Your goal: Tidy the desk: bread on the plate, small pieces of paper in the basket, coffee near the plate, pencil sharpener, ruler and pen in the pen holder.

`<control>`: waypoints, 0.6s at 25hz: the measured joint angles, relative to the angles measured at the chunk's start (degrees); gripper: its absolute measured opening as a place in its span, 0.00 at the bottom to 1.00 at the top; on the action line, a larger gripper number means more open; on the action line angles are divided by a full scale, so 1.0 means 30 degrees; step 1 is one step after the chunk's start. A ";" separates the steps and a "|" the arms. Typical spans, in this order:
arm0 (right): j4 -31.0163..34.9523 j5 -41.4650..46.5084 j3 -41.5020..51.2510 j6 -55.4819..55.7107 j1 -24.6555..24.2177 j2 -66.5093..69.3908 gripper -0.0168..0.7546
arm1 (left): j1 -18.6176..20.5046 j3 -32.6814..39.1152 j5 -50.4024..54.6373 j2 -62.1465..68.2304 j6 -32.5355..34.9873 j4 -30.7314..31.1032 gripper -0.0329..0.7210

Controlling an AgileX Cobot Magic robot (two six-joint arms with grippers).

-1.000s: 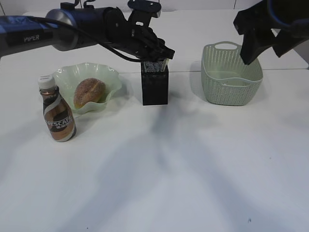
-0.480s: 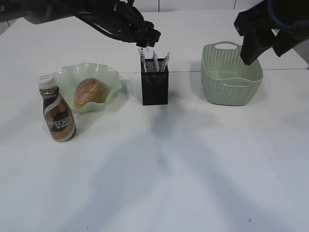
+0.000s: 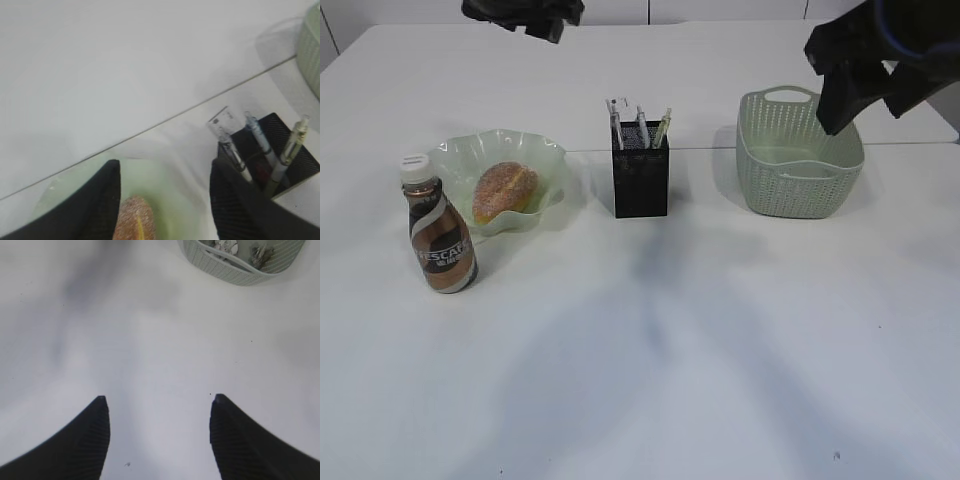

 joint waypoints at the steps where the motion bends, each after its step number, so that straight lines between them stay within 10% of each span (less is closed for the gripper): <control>1: 0.0049 0.0000 0.0000 0.0000 0.0000 0.0000 0.67 | 0.0000 0.0000 0.0575 -0.0235 -0.1065 0.0781 0.58; 15: 0.0404 0.0043 0.0025 -0.0232 0.0000 -0.2736 0.67 | 0.0301 0.0000 0.6855 -0.4407 -0.3253 0.2059 0.51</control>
